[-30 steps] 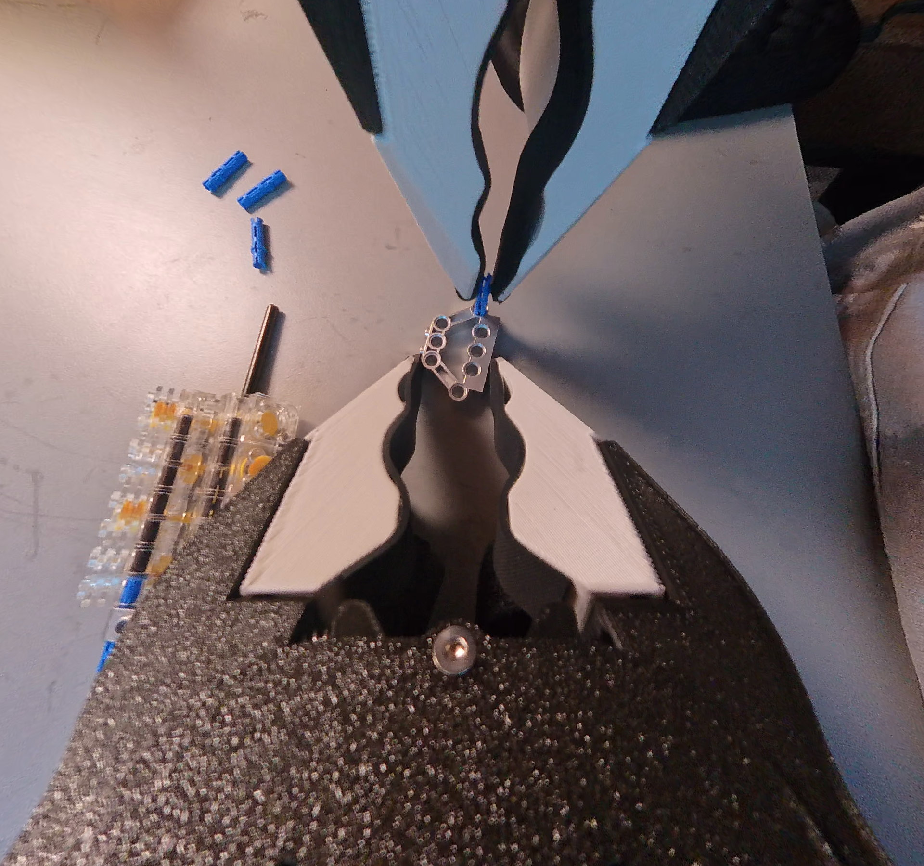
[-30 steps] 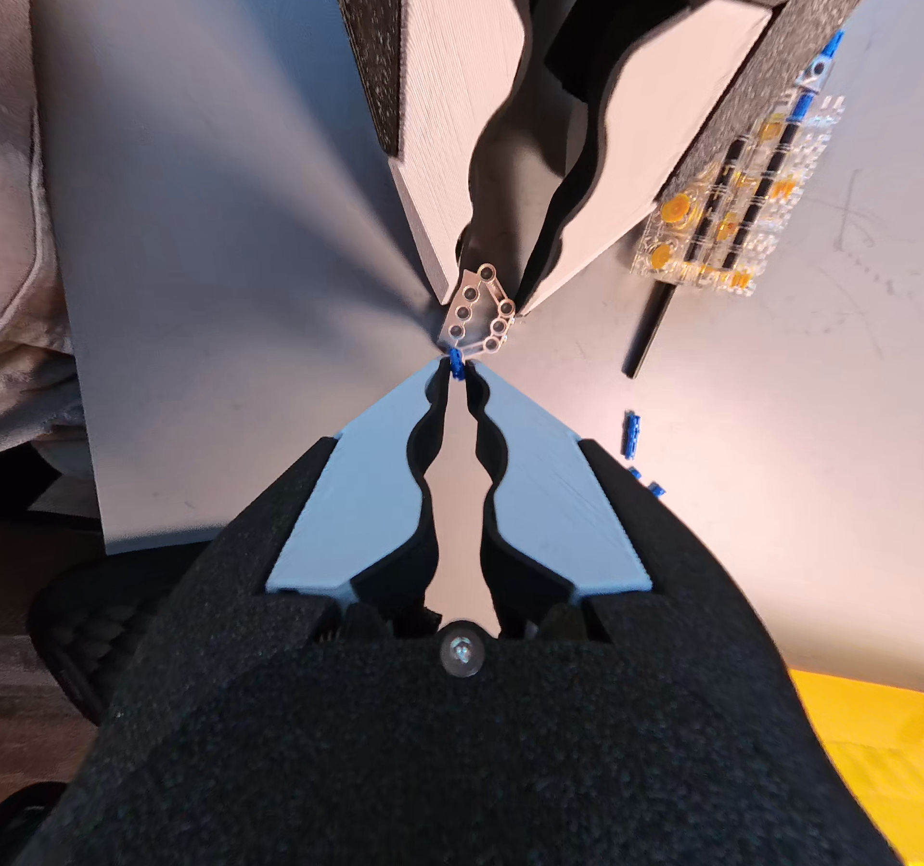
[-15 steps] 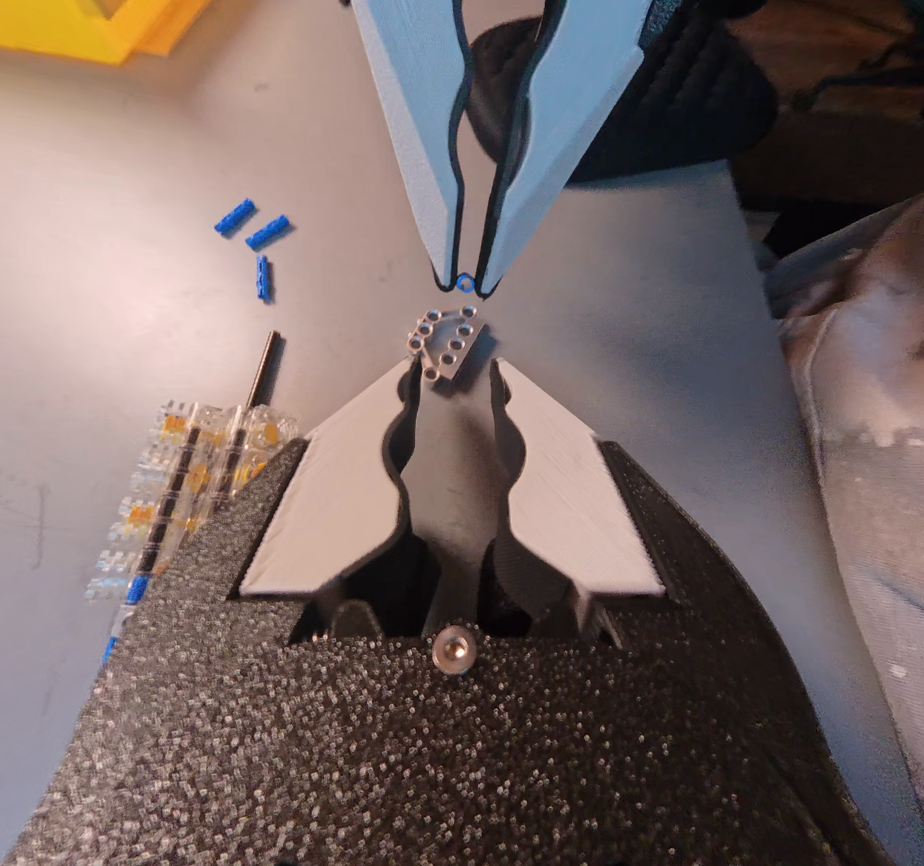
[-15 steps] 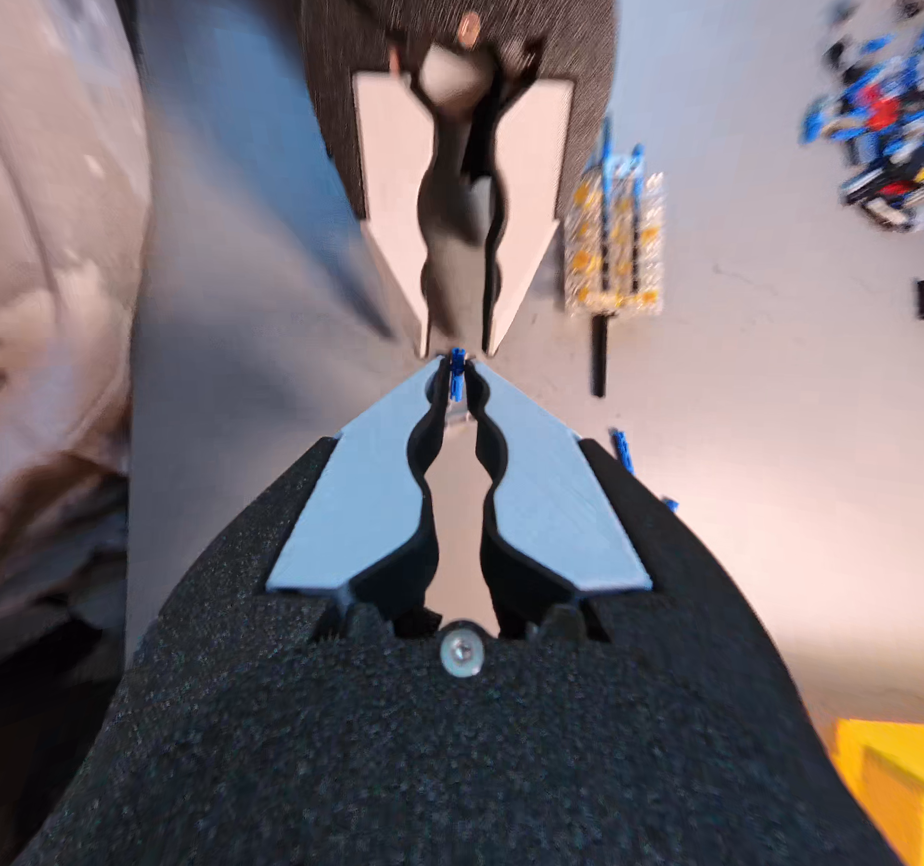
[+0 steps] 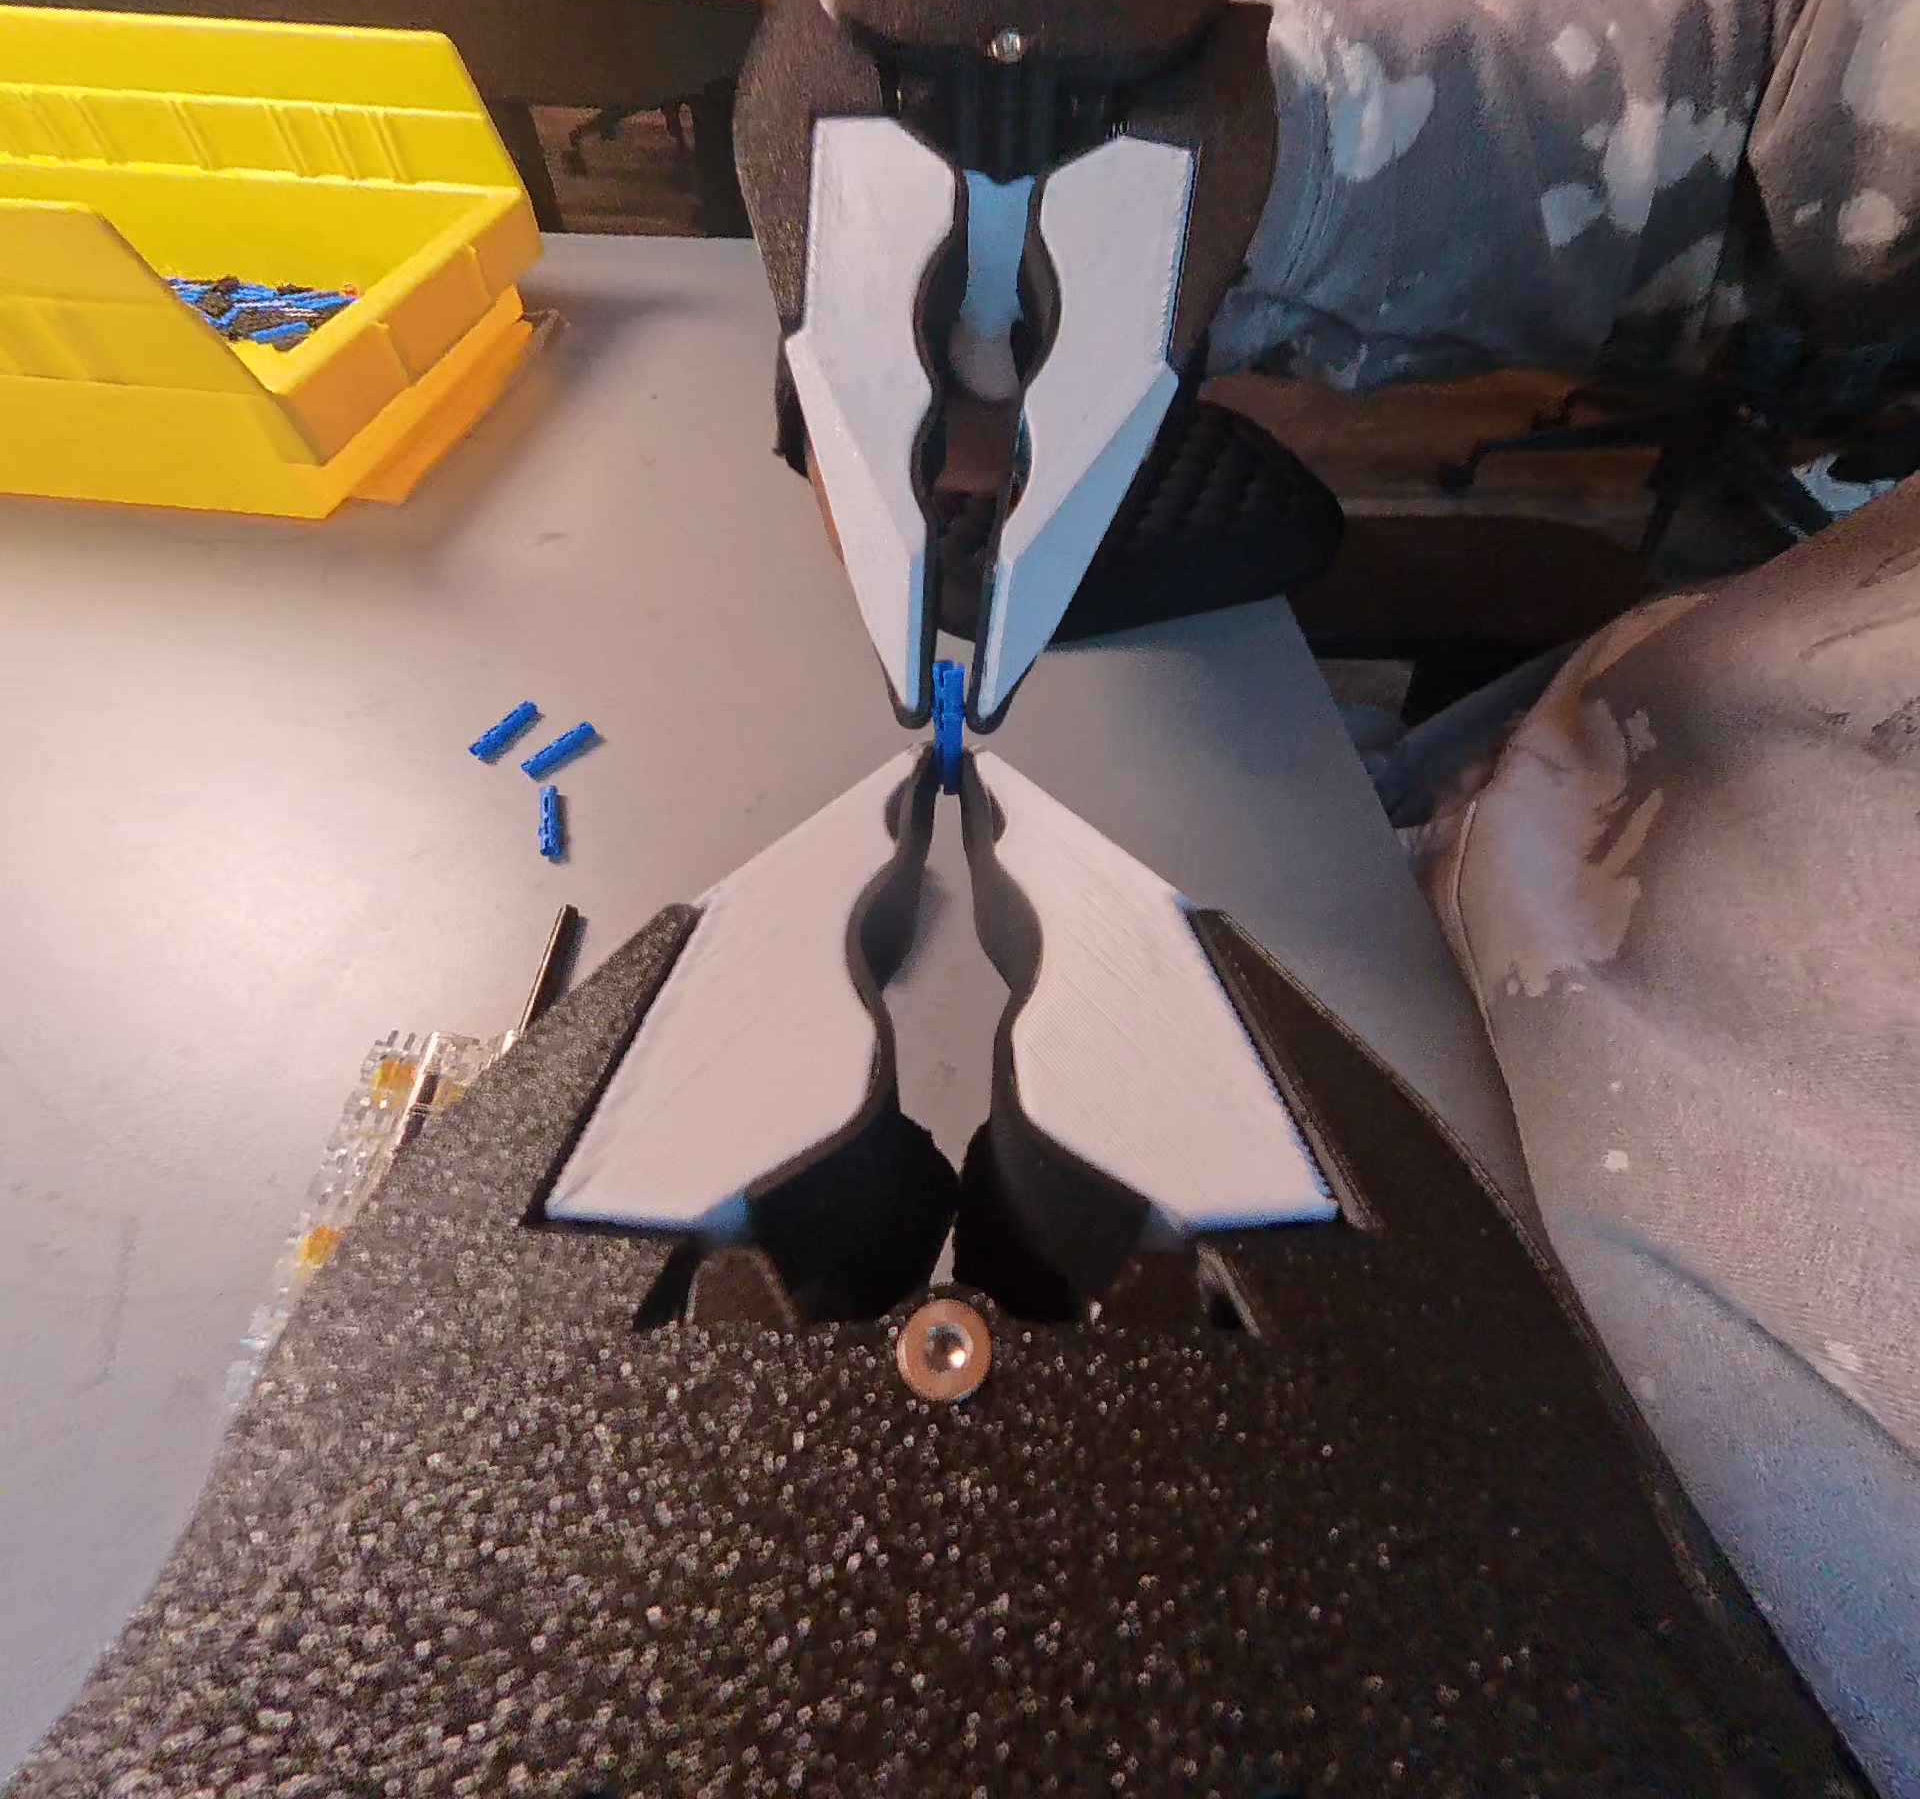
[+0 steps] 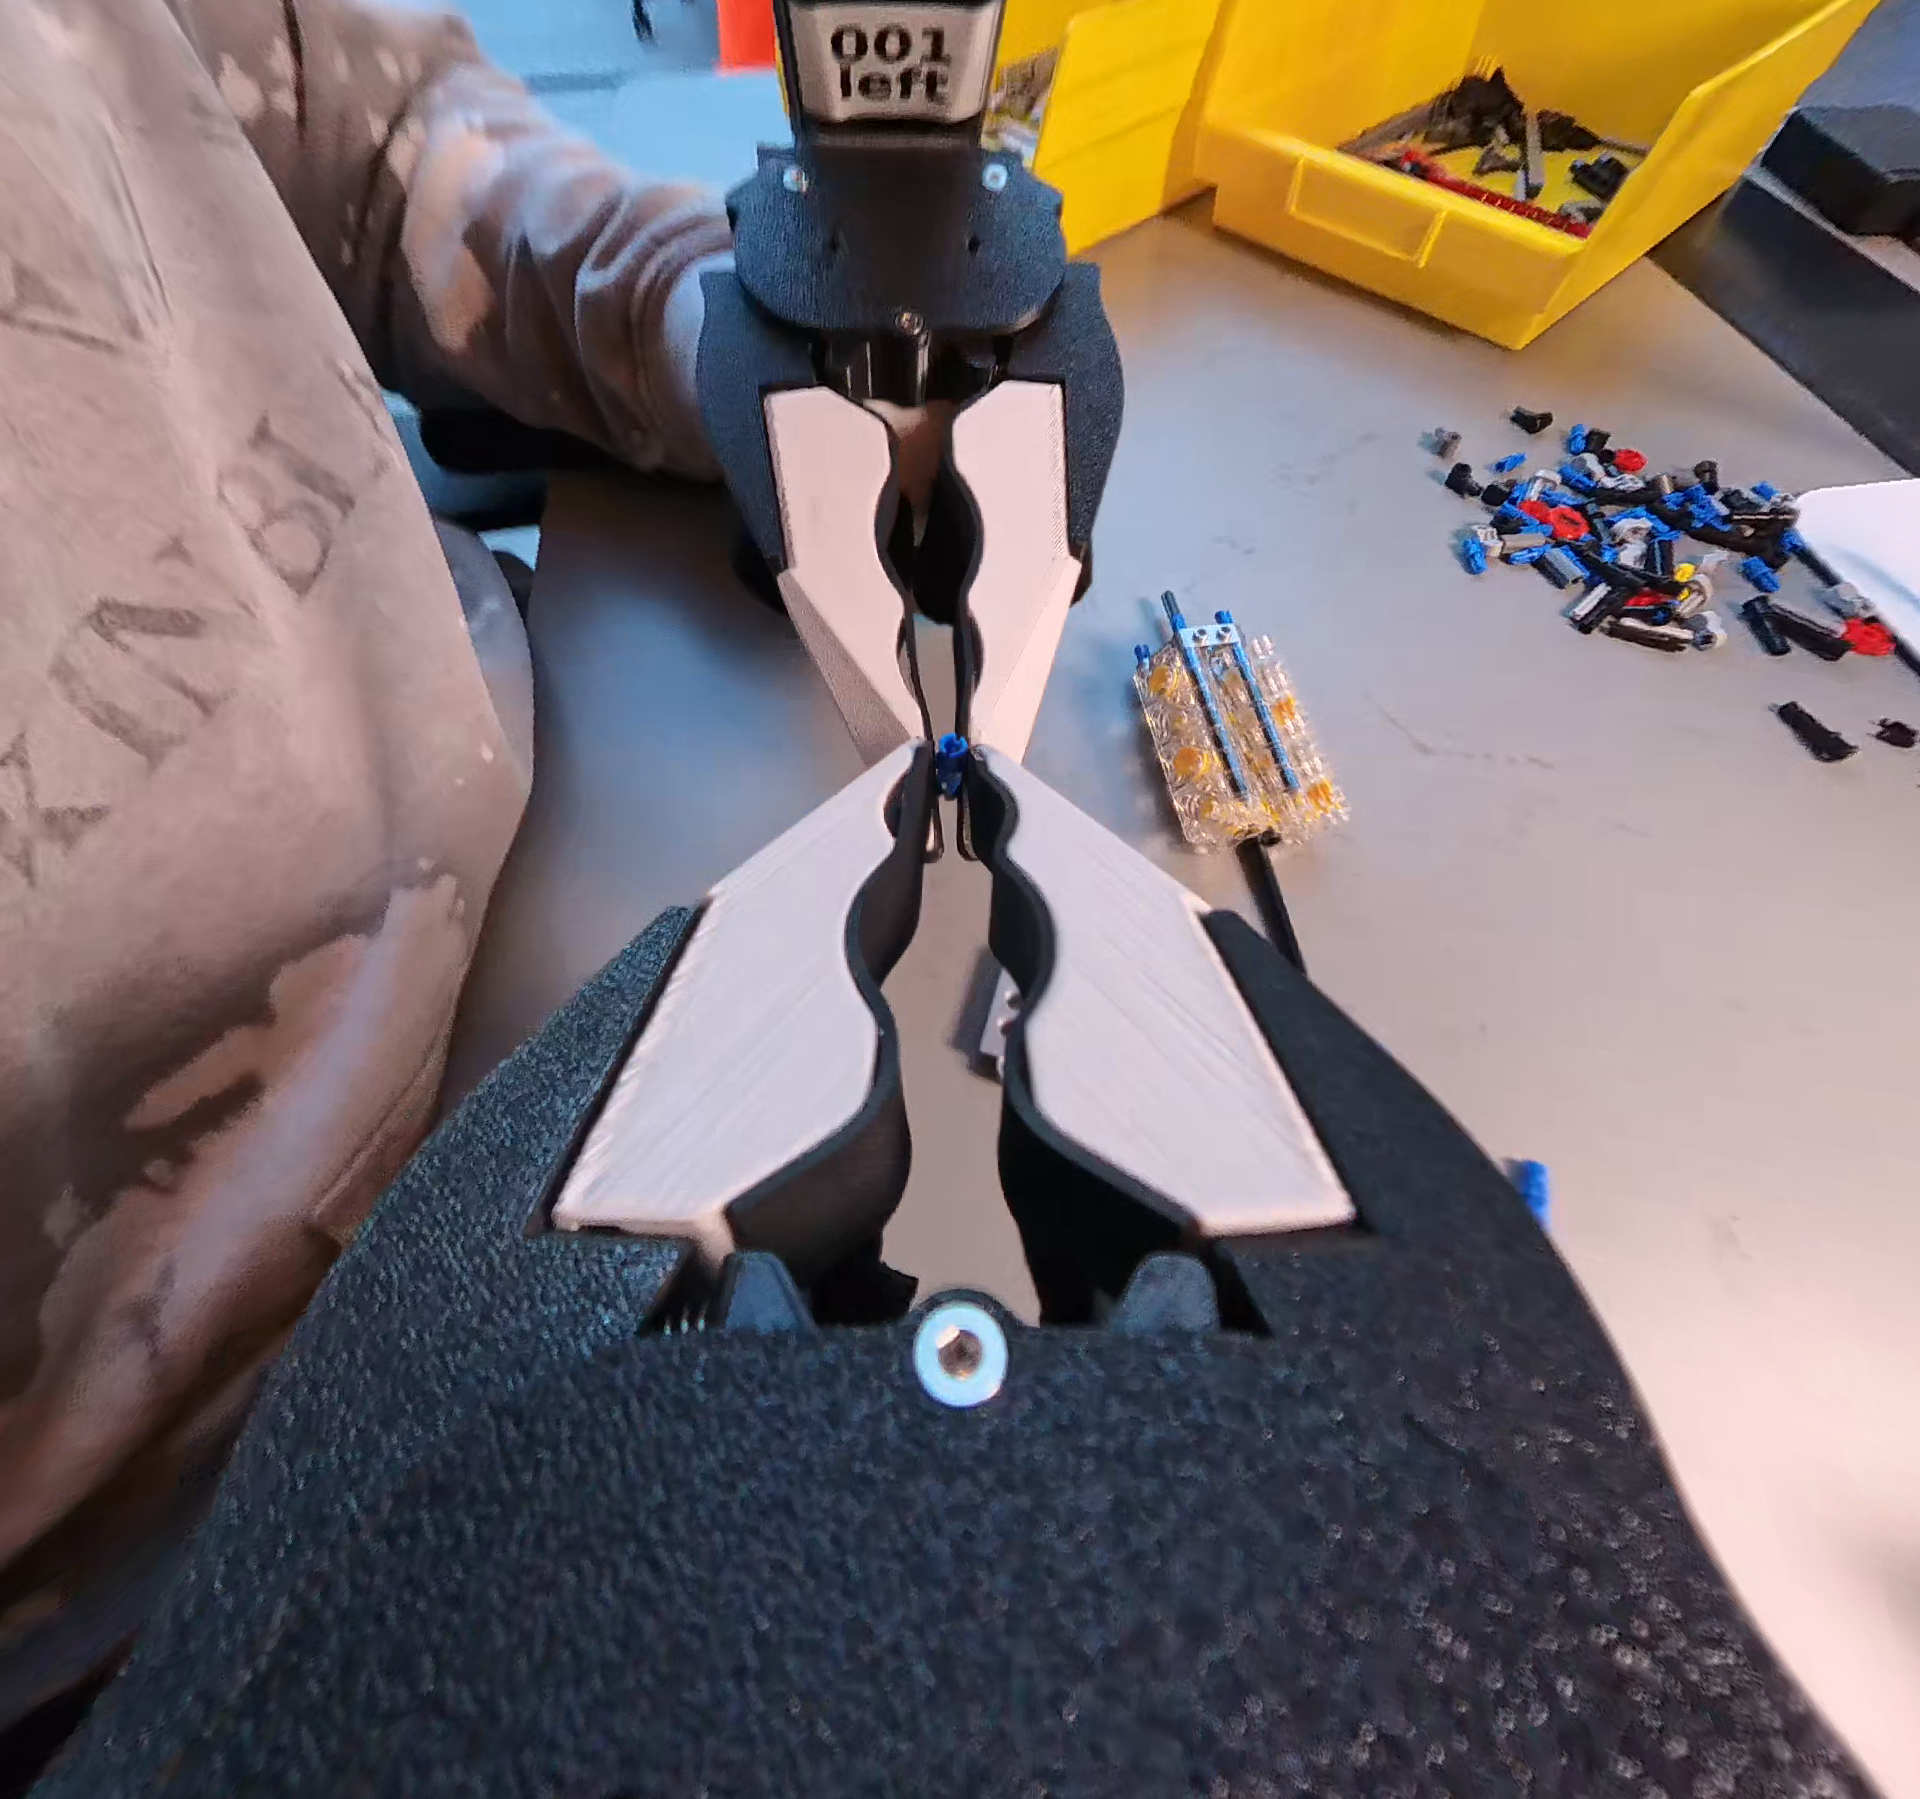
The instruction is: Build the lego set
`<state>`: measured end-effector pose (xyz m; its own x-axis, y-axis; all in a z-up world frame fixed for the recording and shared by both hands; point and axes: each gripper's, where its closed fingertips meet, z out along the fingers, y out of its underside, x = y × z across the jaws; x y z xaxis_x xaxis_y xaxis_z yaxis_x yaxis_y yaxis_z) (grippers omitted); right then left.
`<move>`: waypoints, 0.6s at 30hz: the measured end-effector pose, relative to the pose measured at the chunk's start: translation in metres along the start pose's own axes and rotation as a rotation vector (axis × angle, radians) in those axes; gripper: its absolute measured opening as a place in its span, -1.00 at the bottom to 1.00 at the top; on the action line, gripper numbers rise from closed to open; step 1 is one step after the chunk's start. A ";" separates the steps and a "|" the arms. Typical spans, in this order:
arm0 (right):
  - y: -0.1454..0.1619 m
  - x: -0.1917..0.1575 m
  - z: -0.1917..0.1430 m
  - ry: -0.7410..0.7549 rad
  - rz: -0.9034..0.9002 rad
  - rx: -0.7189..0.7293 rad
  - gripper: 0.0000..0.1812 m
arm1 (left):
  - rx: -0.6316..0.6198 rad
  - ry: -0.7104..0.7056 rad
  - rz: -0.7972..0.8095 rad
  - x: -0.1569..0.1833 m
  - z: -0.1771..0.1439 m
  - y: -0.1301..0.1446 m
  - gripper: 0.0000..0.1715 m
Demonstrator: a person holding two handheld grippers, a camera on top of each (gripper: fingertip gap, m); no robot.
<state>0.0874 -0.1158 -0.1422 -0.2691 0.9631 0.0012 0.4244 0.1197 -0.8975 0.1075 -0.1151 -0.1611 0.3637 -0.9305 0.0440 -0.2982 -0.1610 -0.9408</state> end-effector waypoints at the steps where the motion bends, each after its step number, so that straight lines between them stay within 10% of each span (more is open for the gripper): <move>1: 0.003 -0.001 0.000 0.000 -0.035 -0.042 -0.95 | -0.023 -0.002 0.016 0.001 0.001 0.003 -0.99; 18: 0.043 -0.010 0.014 -0.020 -0.322 -0.523 -0.98 | -0.205 0.029 0.035 0.006 0.012 0.039 -0.96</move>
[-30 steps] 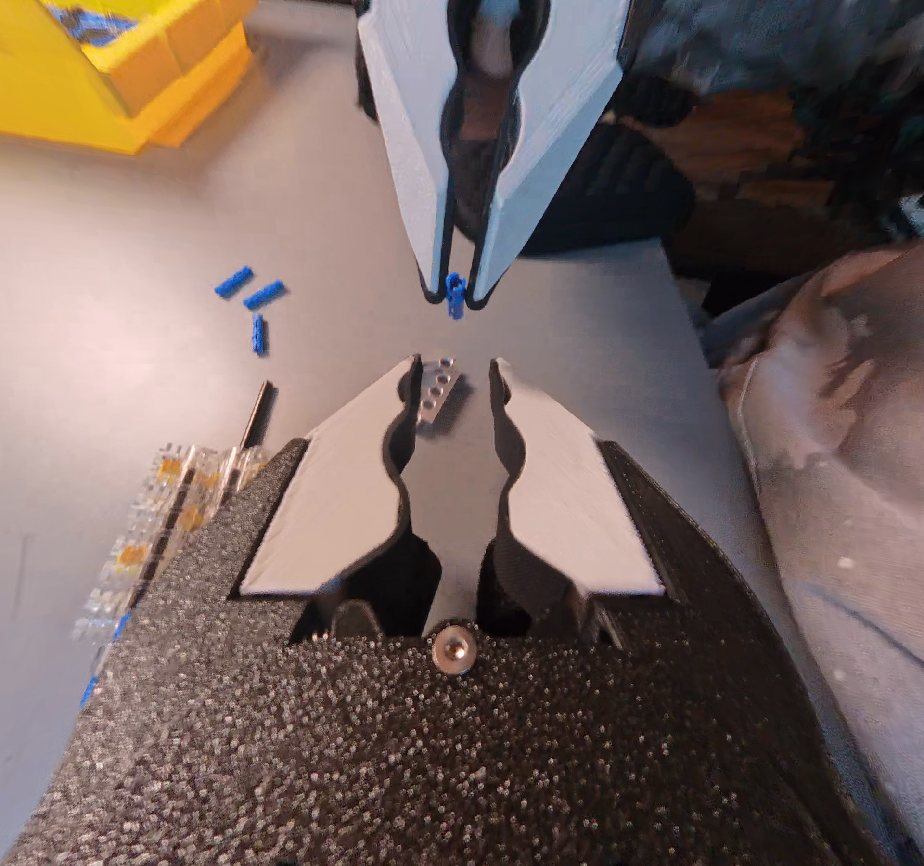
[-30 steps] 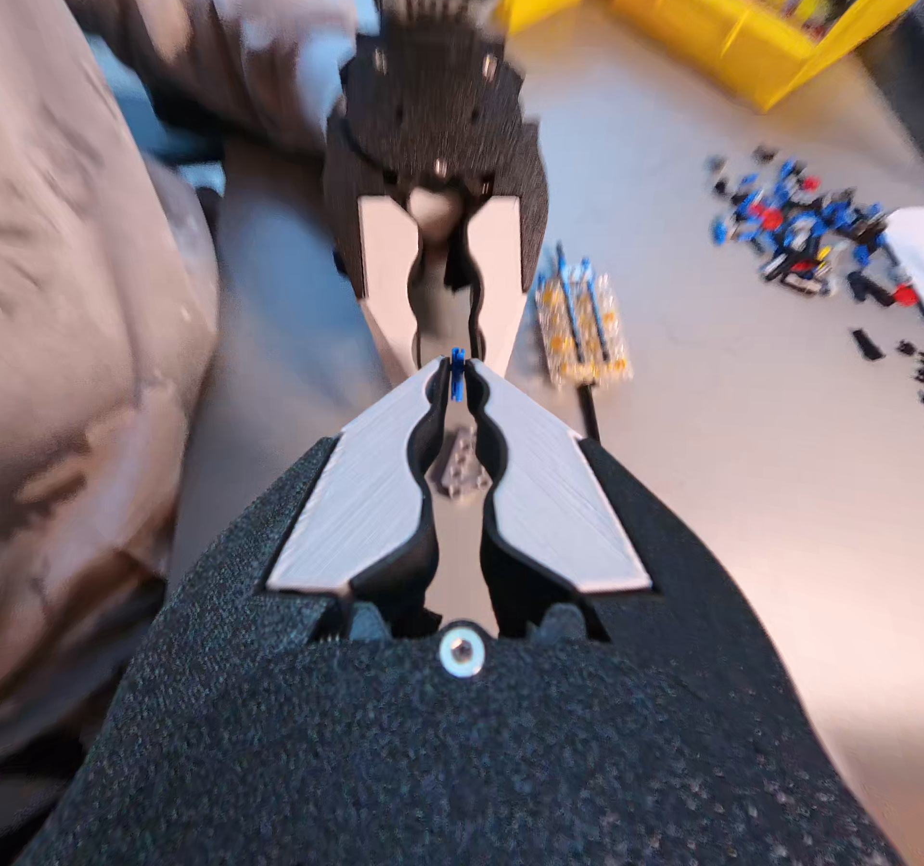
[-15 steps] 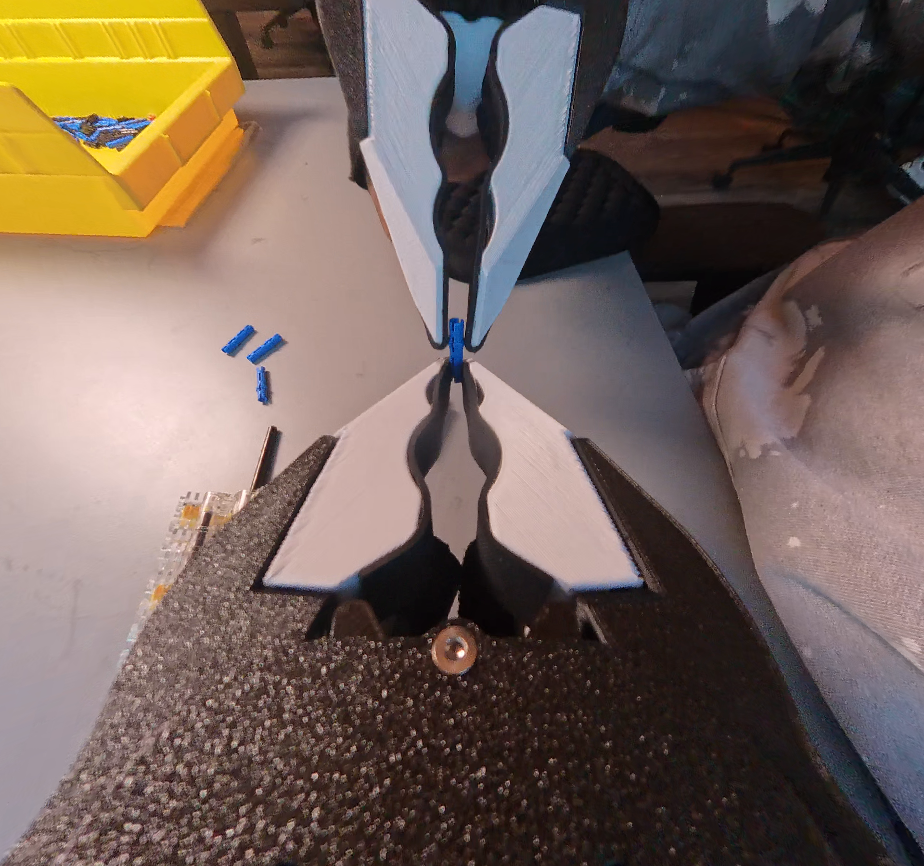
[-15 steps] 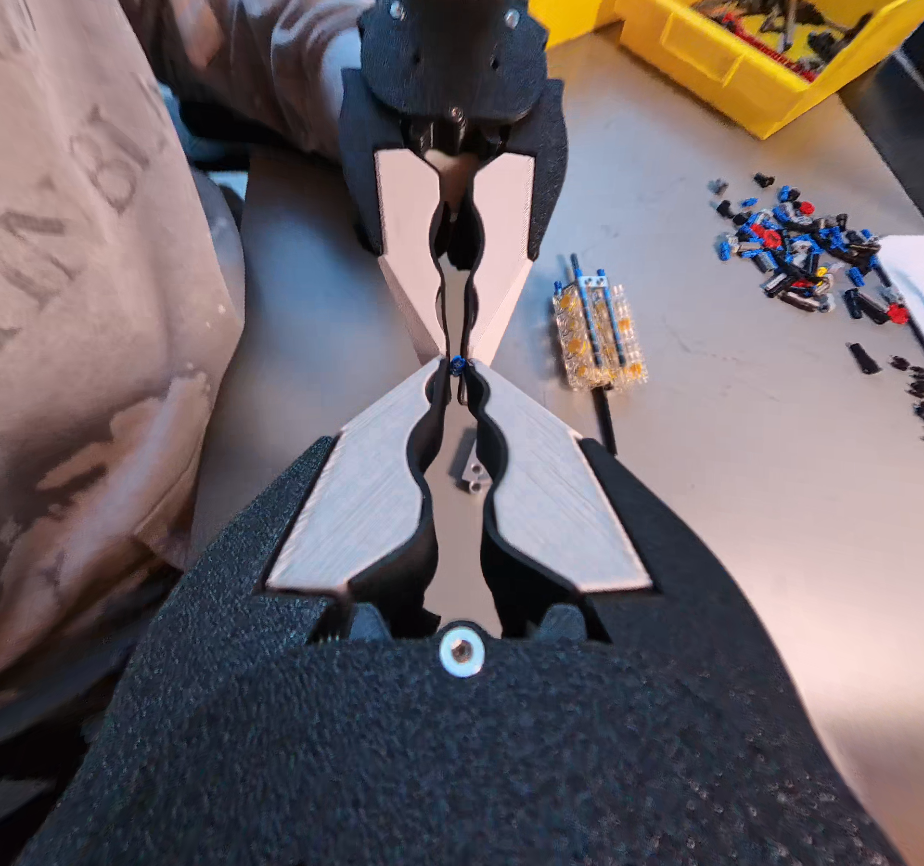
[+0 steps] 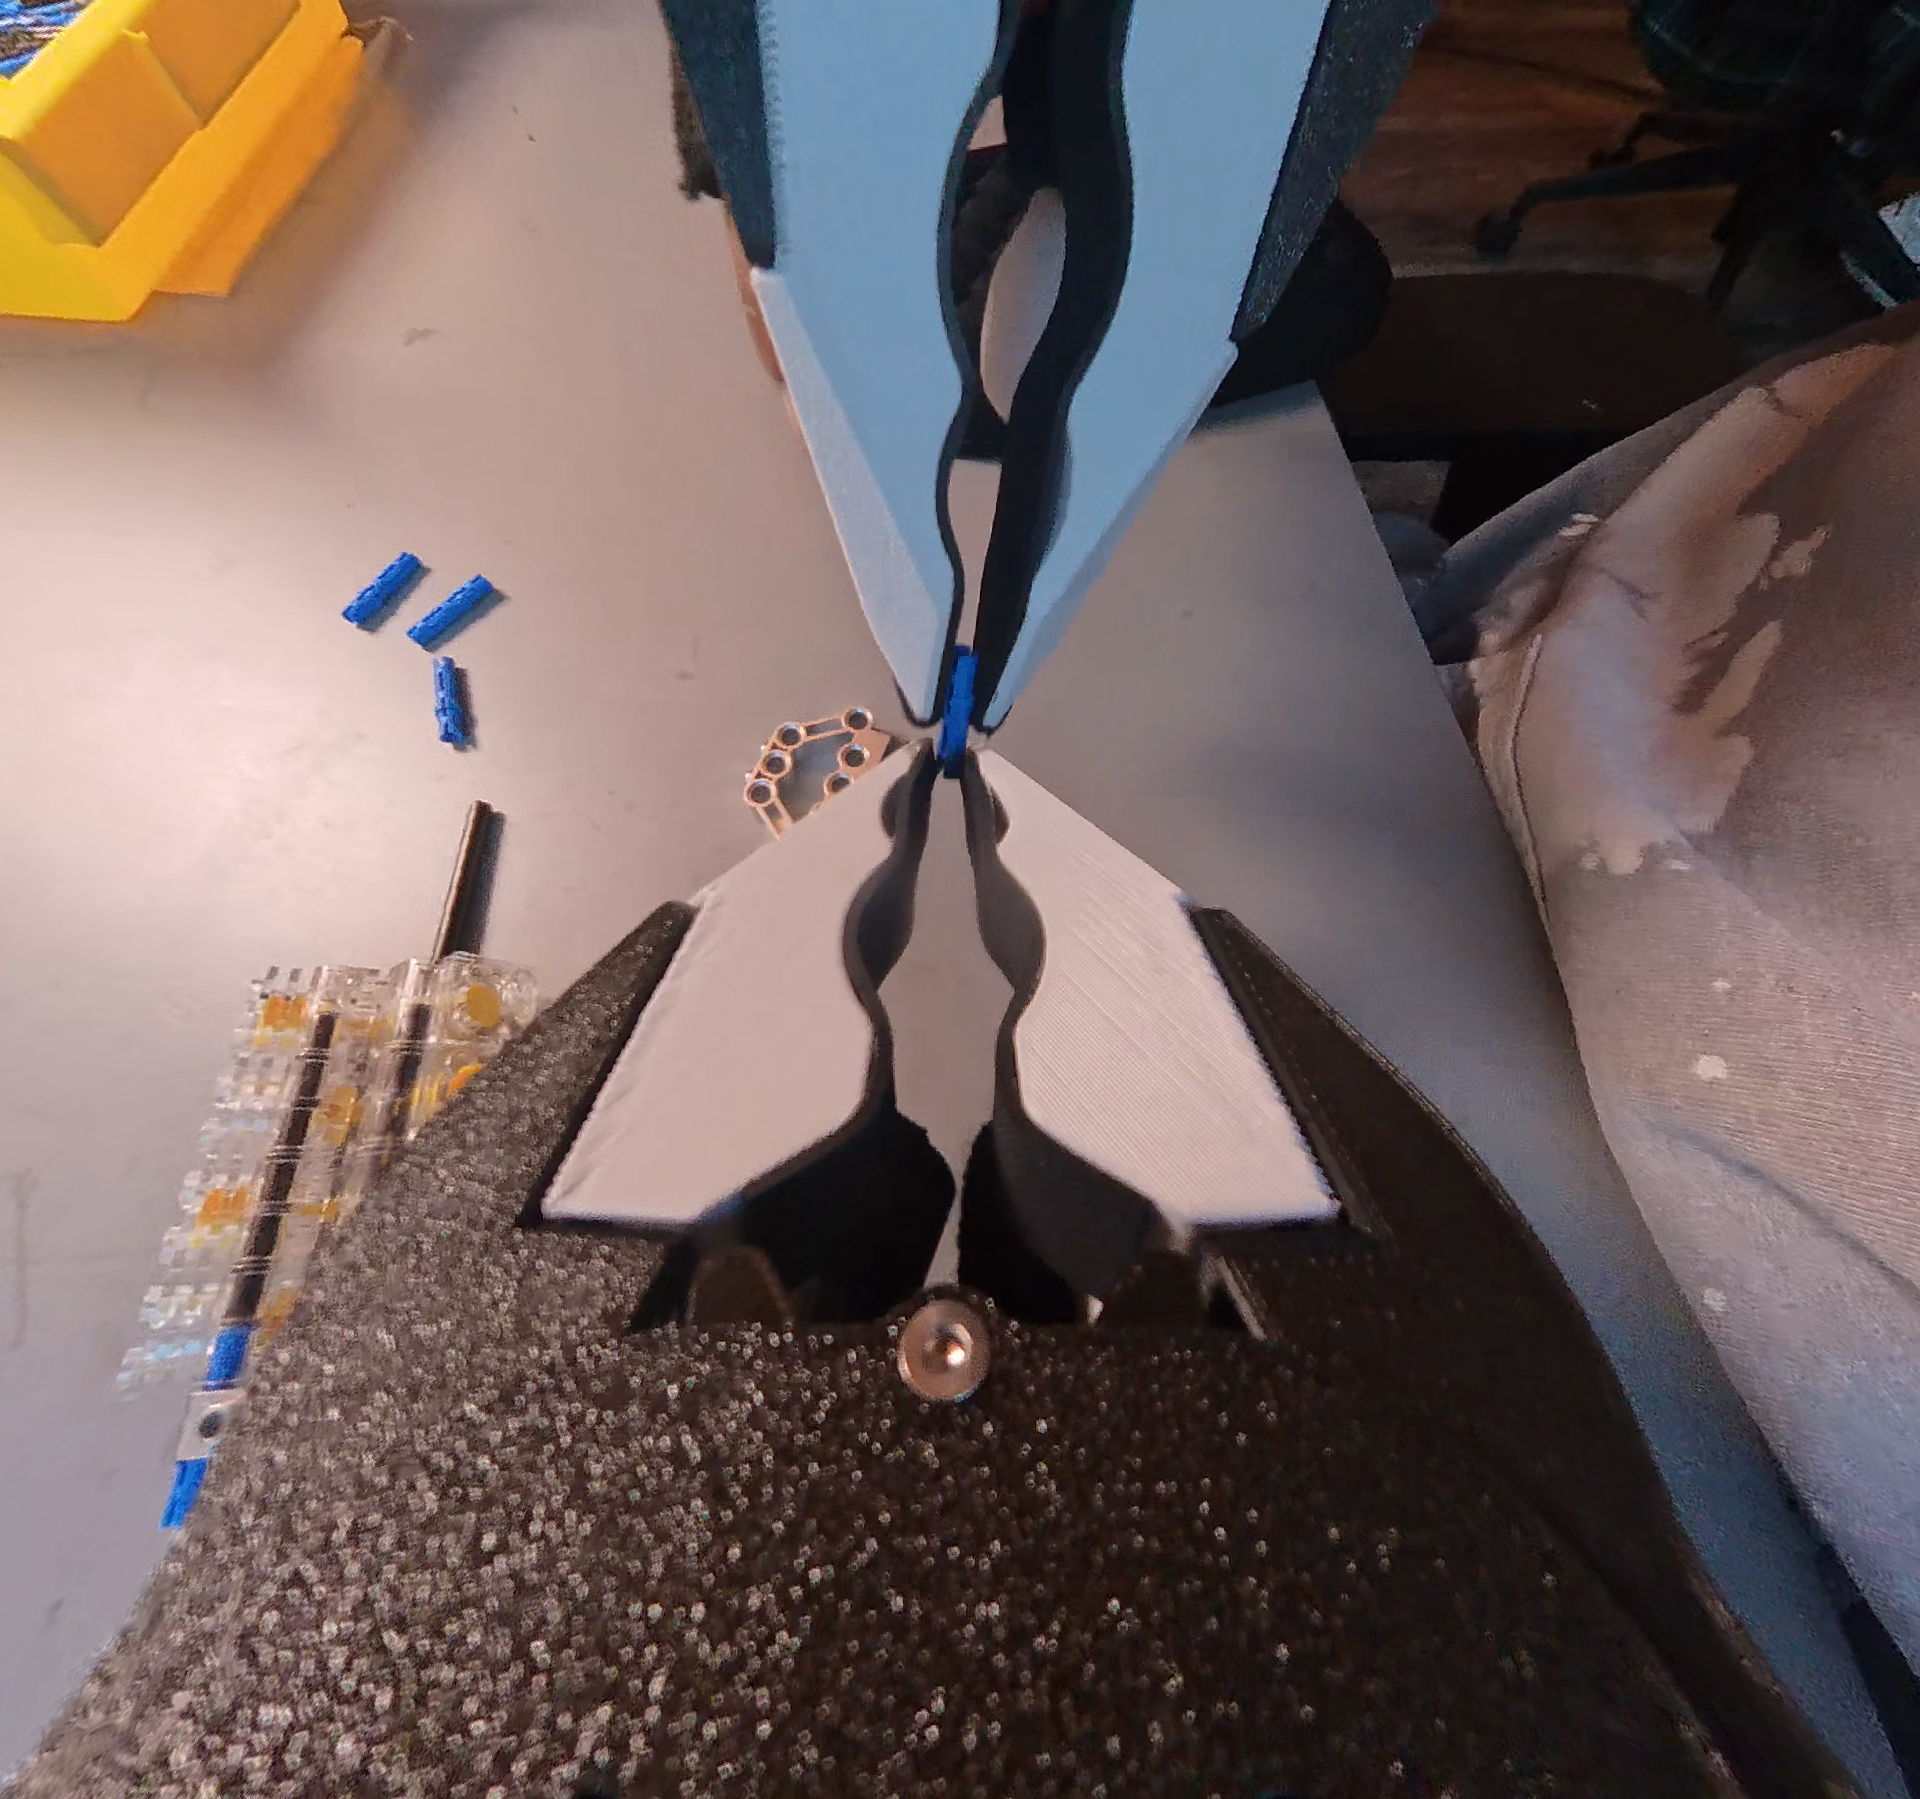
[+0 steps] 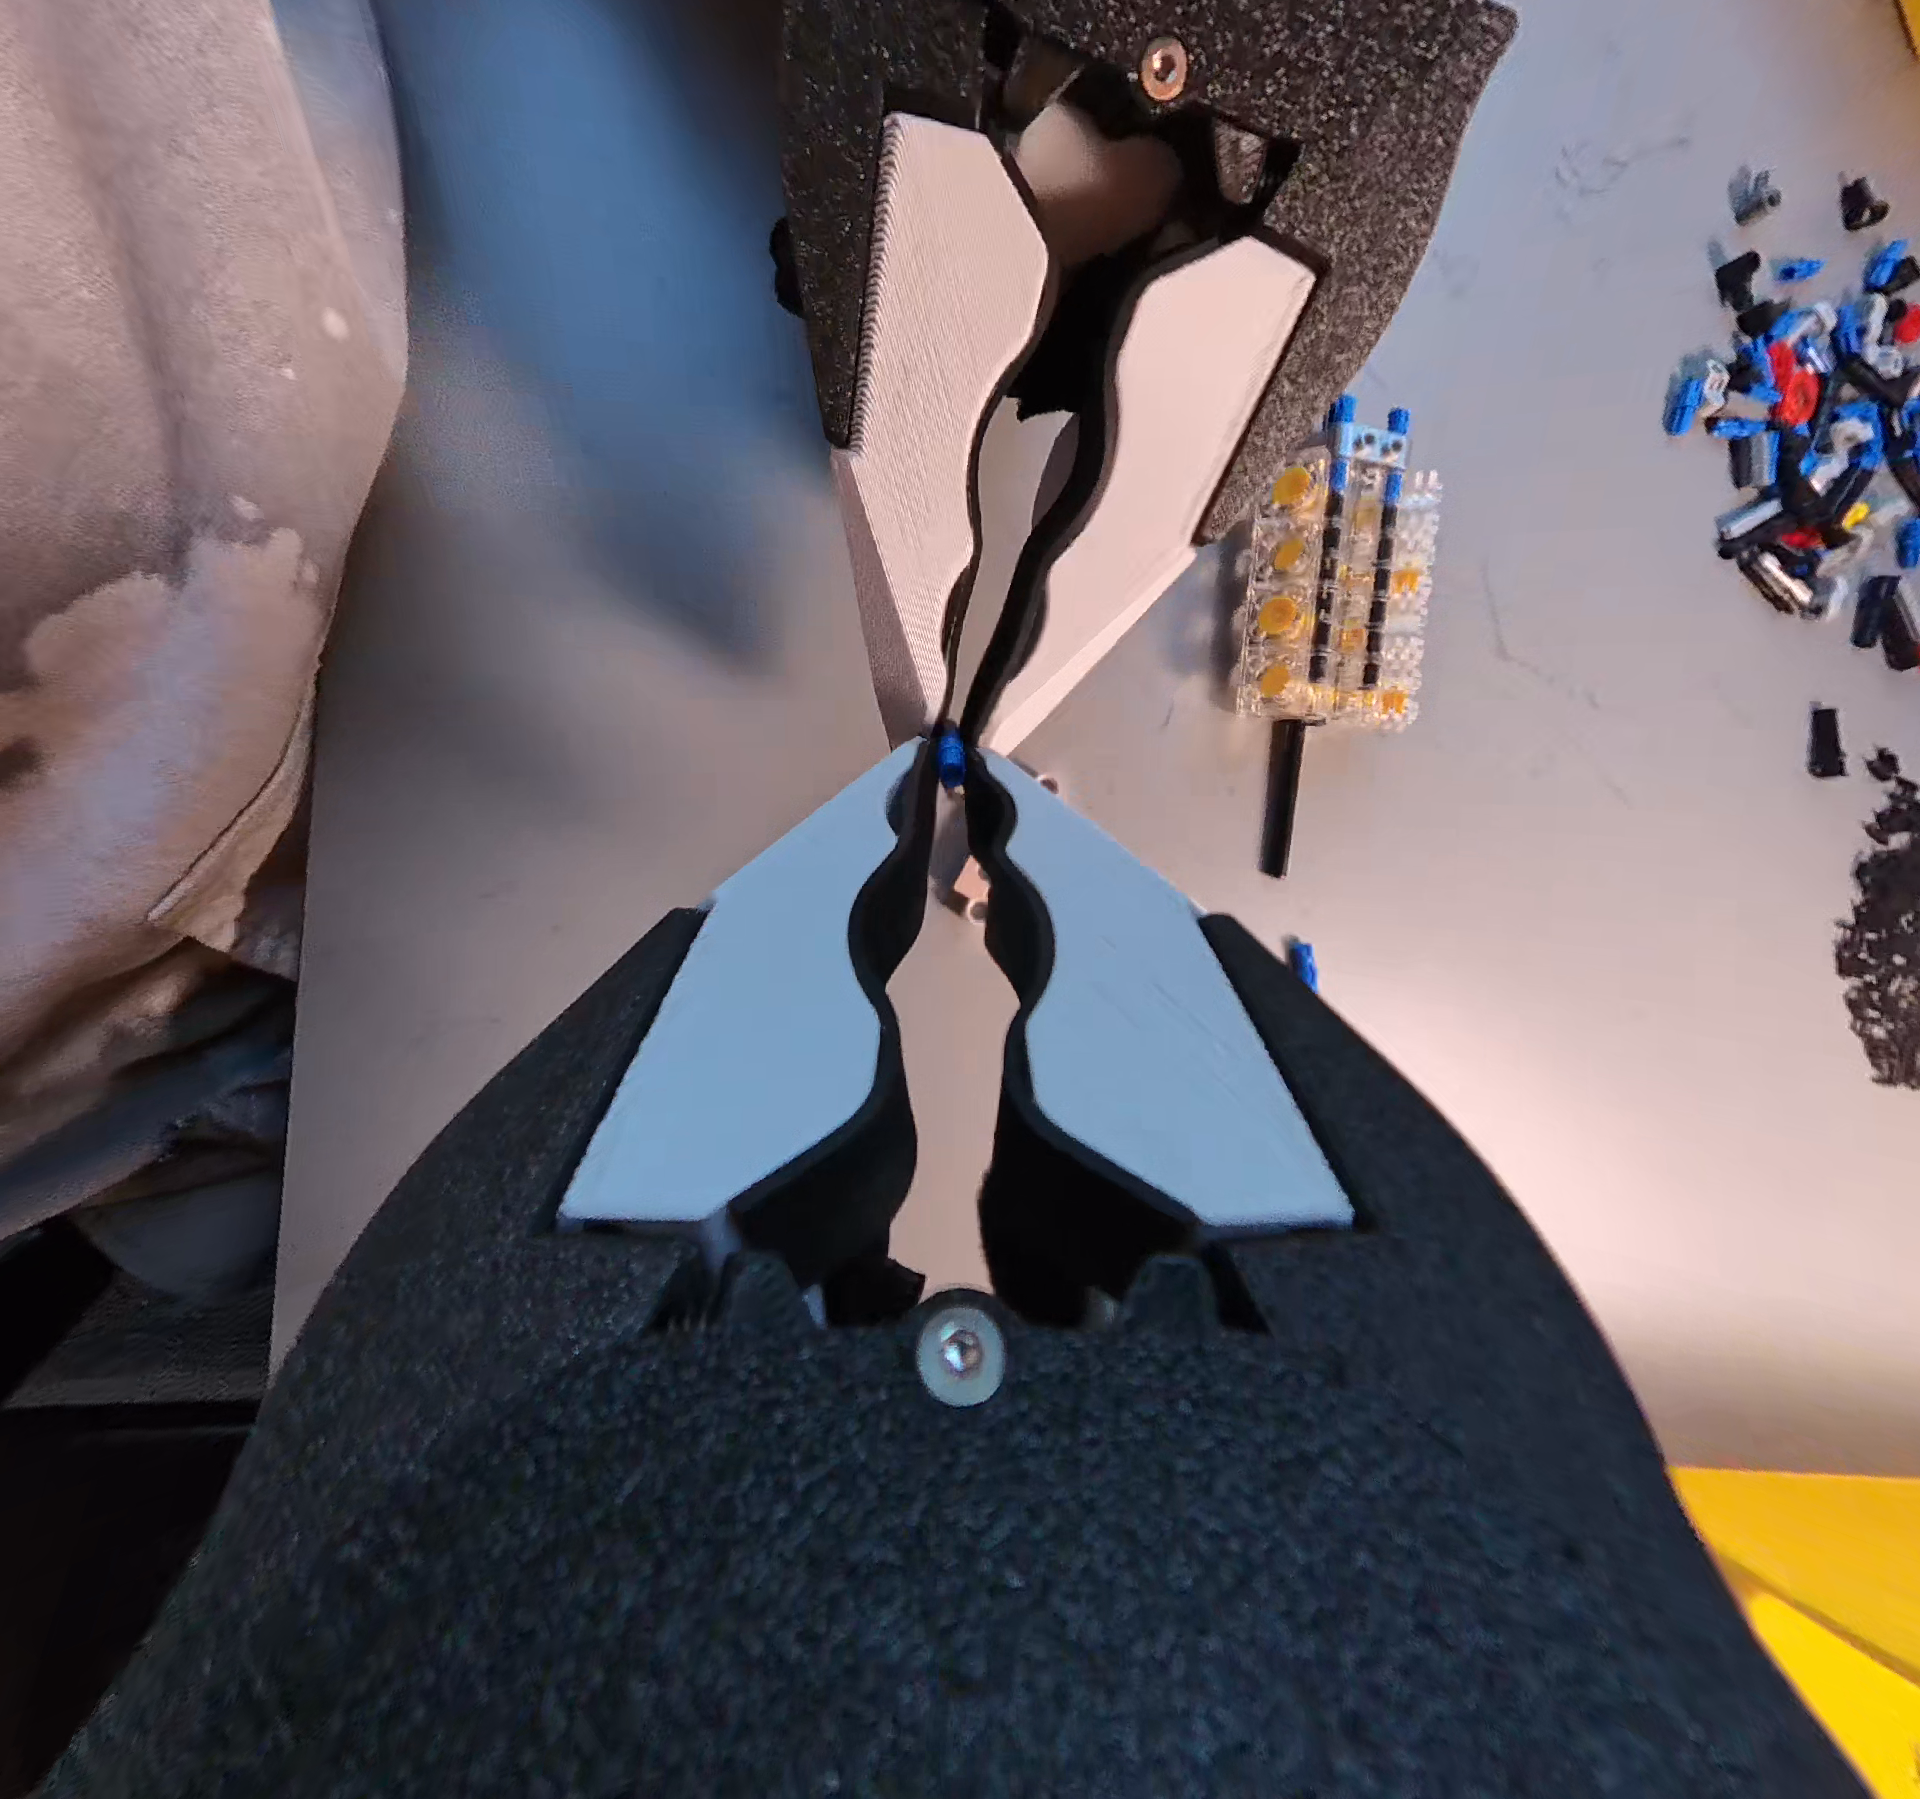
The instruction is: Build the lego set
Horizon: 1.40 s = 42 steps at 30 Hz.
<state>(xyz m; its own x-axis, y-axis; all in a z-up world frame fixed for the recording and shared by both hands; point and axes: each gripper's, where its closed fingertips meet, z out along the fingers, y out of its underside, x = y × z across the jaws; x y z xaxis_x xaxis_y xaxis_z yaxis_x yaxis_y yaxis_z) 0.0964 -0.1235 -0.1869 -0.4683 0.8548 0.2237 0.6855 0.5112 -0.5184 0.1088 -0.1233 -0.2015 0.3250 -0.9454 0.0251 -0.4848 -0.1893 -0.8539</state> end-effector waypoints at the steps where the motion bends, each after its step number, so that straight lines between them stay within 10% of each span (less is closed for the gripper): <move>1: 0.004 0.001 -0.001 -0.003 0.017 -0.015 -0.99 | 0.003 -0.018 -0.004 -0.005 0.000 0.001 -0.85; 9: 0.050 0.011 -0.001 -0.069 0.068 -0.157 -0.99 | -0.135 -0.024 0.043 -0.034 0.020 0.014 -0.45; 42: 0.050 0.004 0.019 -0.176 -0.073 -0.327 -0.98 | -0.166 -0.015 -0.026 -0.025 0.026 0.023 -0.69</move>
